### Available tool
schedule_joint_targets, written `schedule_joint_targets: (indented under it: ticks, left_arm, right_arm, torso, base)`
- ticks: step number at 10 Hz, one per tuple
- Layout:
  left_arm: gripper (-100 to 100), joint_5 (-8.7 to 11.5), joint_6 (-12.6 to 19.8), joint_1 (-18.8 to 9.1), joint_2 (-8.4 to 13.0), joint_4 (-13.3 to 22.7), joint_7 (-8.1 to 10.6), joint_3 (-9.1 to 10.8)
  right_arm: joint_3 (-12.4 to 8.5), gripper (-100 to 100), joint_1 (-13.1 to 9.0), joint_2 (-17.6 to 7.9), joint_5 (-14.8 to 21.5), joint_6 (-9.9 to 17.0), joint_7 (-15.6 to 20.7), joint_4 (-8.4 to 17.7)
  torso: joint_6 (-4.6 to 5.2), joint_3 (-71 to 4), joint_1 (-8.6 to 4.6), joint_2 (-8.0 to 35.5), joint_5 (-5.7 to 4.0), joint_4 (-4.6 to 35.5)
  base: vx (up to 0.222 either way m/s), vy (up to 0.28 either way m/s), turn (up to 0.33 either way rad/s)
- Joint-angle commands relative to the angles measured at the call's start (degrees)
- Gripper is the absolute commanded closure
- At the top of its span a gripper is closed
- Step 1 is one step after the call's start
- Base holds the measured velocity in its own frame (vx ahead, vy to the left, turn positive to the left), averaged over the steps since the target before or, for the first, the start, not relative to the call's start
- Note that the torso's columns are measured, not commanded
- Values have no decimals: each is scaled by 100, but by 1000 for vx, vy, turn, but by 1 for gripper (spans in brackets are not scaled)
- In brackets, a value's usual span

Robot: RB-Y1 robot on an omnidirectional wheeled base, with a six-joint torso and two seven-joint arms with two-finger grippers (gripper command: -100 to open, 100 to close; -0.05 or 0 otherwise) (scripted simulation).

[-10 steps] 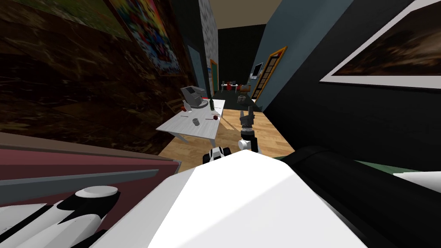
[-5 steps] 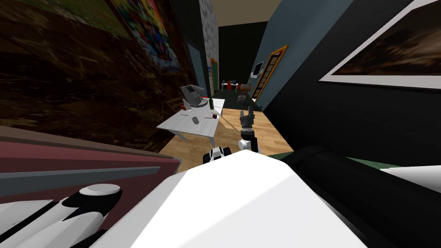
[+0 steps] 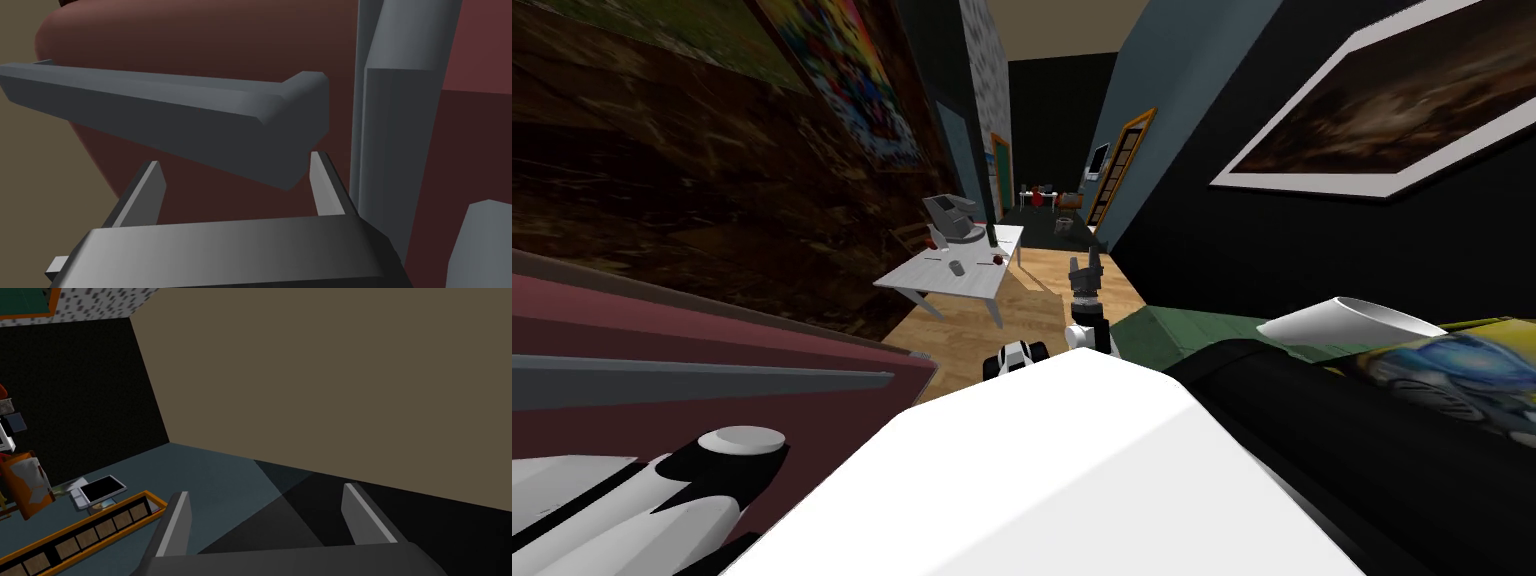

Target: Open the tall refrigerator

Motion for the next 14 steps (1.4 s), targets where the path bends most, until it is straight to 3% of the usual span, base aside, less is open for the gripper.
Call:
schedule_joint_targets:
  ticks: [1, 3, 4, 6, 7, 9, 10, 12, 13, 14]
  left_arm:
    - [100, 384, 4, -29, 181, 42, 77, -296]
    - [100, 661, 9, -72, 285, 88, 154, -529]
    - [100, 602, 41, -51, 274, 110, 123, -471]
    - [100, 875, 5, -38, 282, 45, 212, -693]
    - [100, 875, 5, -38, 282, 45, 212, -693]
    - [100, 1125, -34, -45, 320, -41, 293, -873]
    - [100, 1125, -34, -45, 320, -41, 293, -873]
    - [100, 1374, -74, -53, 357, -126, 373, -1053]
    - [100, 1374, -74, -53, 357, -126, 373, -1053]
    - [100, 1498, -93, -57, 376, -169, 413, -1143]
  right_arm:
    - [0, 0, 0, 0, 0, 0, 0, 0]
    - [0, 0, 0, 0, 0, 0, 0, 0]
    - [0, 0, 0, 0, 0, 0, 0, 0]
    - [-2, 0, 3, -2, 0, -1, 0, -1]
    - [-2, 0, 2, -2, 0, 0, 0, 0]
    - [-2, 0, 2, -2, 0, 0, 0, 0]
    - [-1, 0, 1, -2, 0, 0, 0, 0]
    - [-2, 0, 2, -2, 0, 0, 0, 0]
    - [-2, 0, 2, -2, 0, 0, 0, 0]
    - [-2, 0, 3, -2, 0, 0, 0, 0]
  torso:
    - [0, -11, 5, -11, -9, 6]
    - [10, -12, -17, -12, -20, 11]
    - [18, -12, -34, -18, -17, 7]
    - [30, -60, 10, -69, -26, -5]
    - [40, -39, 6, -41, -14, -11]
    - [24, -22, -8, -26, -10, -7]
    - [27, -9, -9, -8, -7, -4]
    - [5, -28, 13, -27, -17, 10]
    - [8, -14, 6, -10, -13, 10]
    - [0, -15, 8, -14, -15, 17]
  base:
    - [-372, -151, -42]
    - [-393, -139, -38]
    - [-174, -86, -35]
    - [-237, 4, -37]
    - [-250, -7, -68]
    - [-318, -1, -42]
    - [-269, 14, -55]
    - [-283, 12, -42]
    - [-261, 18, -32]
    - [-249, 17, -34]
